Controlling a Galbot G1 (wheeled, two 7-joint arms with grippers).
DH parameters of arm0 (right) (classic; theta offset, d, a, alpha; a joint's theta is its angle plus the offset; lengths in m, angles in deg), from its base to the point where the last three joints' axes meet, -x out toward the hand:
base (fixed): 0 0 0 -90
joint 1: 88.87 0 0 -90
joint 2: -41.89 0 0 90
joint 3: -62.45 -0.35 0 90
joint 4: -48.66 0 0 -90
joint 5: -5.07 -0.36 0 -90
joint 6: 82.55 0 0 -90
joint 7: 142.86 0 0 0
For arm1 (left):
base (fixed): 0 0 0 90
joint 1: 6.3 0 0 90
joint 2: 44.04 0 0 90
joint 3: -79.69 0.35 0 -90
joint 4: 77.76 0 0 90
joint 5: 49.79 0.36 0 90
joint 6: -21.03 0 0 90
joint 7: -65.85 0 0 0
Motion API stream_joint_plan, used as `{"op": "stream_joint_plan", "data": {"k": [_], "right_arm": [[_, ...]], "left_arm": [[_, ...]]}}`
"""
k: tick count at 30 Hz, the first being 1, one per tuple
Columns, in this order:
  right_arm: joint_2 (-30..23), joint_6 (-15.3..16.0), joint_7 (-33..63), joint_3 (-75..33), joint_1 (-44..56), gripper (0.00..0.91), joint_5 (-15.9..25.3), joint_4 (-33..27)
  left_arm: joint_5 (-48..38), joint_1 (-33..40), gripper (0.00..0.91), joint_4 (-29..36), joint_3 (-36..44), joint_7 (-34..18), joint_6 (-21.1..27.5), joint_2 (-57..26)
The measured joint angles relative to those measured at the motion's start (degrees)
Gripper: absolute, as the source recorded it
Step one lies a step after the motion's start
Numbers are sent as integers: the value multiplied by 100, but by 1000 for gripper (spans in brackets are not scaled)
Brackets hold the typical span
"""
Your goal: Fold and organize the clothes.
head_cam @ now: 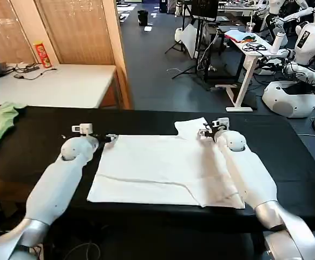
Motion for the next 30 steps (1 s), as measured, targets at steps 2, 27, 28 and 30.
{"op": "stream_joint_plan", "data": {"k": [2, 27, 28, 30], "right_arm": [[-10, -4, -4, -12, 26, 68, 18, 2], [1441, -598, -233, -585, 1480, 59, -782, 2769], [1557, -522, -220, -624, 1638, 59, -784, 2979], [1756, -352, -176, -722, 1925, 59, -783, 3322]], "left_arm": [[88, 7, 166, -65, -20, 21, -41, 33], [-182, -978, 88, 1968, -580, 76, -125, -723], [-205, -1092, 88, 2172, -629, 76, -119, -812], [-228, -1367, 88, 2571, -737, 55, -101, -990]]}}
